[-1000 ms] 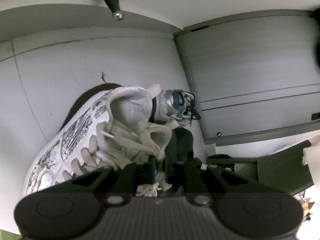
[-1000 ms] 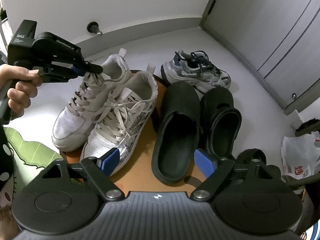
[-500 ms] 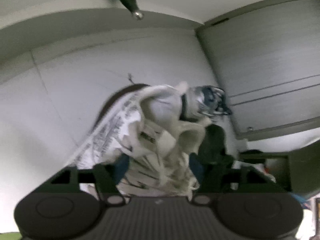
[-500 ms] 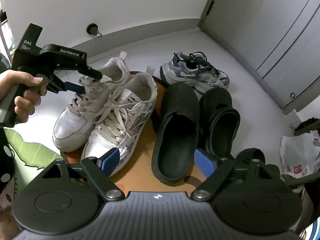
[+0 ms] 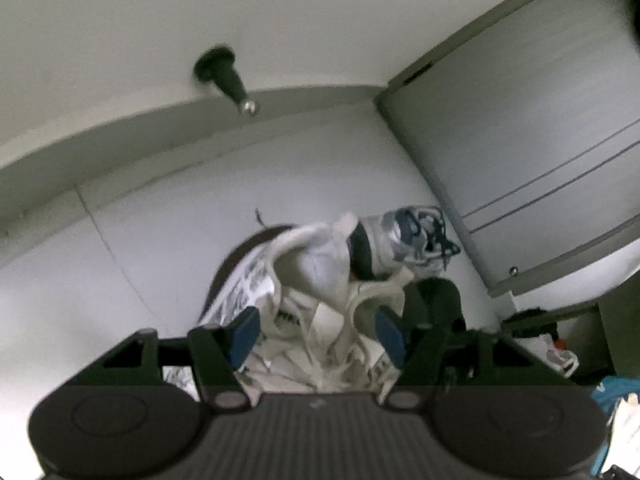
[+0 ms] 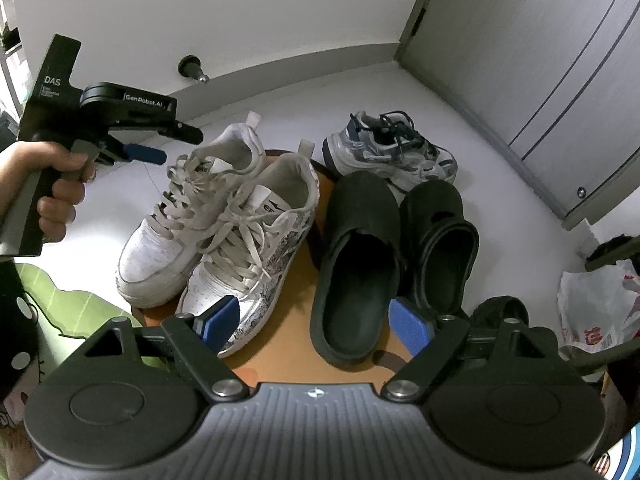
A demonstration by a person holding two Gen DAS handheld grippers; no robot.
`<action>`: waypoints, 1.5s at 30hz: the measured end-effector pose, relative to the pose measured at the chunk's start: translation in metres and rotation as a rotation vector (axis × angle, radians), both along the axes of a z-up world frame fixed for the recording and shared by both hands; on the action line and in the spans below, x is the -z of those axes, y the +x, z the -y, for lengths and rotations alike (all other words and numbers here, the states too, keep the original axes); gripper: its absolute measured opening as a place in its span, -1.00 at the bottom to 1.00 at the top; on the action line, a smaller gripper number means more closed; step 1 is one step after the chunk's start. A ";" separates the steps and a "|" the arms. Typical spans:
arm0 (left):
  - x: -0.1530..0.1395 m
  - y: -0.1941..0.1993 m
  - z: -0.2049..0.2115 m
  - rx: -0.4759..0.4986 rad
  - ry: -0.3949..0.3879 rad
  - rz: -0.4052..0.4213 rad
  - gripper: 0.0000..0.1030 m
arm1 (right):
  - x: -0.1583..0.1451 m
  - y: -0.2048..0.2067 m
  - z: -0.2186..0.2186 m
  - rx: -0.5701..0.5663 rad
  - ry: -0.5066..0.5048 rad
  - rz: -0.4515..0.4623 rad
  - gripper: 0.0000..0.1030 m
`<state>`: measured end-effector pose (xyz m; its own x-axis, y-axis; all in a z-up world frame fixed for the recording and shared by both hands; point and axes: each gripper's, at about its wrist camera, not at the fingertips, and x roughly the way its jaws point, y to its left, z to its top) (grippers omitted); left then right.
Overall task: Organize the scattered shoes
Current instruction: 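Lower the white sneaker onto the mat beside the graffiti-print high-top, then open the left gripper and raise it away from the white sneakers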
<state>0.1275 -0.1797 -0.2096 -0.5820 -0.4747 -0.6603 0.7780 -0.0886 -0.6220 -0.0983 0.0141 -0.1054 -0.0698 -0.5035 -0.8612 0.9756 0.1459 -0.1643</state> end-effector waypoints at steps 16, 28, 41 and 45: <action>-0.022 -0.007 -0.005 0.028 -0.097 -0.006 0.39 | 0.017 -0.005 0.030 0.031 0.059 0.078 0.66; -0.026 -0.024 -0.009 0.150 -0.082 -0.061 0.40 | 0.000 -0.062 0.018 0.135 0.055 0.094 0.65; -0.038 -0.045 -0.024 0.277 -0.108 -0.080 0.48 | -0.052 -0.081 -0.012 0.302 0.022 0.081 0.66; -0.044 -0.045 -0.028 0.304 -0.125 -0.090 0.48 | -0.048 -0.079 -0.017 0.327 0.043 0.097 0.66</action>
